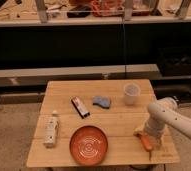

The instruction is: Place the pepper in the ceramic cup

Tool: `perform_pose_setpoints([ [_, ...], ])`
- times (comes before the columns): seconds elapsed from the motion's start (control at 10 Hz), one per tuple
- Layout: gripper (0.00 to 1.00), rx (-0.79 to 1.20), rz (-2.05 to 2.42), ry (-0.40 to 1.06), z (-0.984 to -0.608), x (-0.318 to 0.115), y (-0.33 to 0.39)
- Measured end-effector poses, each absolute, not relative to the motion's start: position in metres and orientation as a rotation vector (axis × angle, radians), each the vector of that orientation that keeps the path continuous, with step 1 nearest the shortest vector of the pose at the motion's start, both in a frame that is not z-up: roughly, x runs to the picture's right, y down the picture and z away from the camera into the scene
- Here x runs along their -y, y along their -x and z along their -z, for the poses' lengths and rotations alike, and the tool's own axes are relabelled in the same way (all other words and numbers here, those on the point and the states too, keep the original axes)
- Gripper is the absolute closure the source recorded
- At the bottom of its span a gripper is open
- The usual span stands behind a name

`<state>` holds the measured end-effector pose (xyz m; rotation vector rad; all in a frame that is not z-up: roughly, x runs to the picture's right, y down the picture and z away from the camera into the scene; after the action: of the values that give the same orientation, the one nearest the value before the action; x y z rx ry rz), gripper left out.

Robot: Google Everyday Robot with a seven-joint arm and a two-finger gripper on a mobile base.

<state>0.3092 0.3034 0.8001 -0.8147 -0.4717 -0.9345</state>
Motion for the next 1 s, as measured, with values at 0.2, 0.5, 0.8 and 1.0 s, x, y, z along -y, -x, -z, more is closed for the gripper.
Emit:
perform_pose_setpoints([
  [0.2, 0.20, 0.481, 0.964, 0.797, -0.792, -0.302, -0.304],
  [0.5, 0.20, 0.500, 0.989, 0.775, -0.784, -0.299, -0.298],
  [0.8, 0.38, 0.531, 1.017, 0.754, -0.789, -0.299, -0.294],
  [1.0, 0.57, 0.577, 1.040, 0.718, -0.791, -0.299, -0.292],
])
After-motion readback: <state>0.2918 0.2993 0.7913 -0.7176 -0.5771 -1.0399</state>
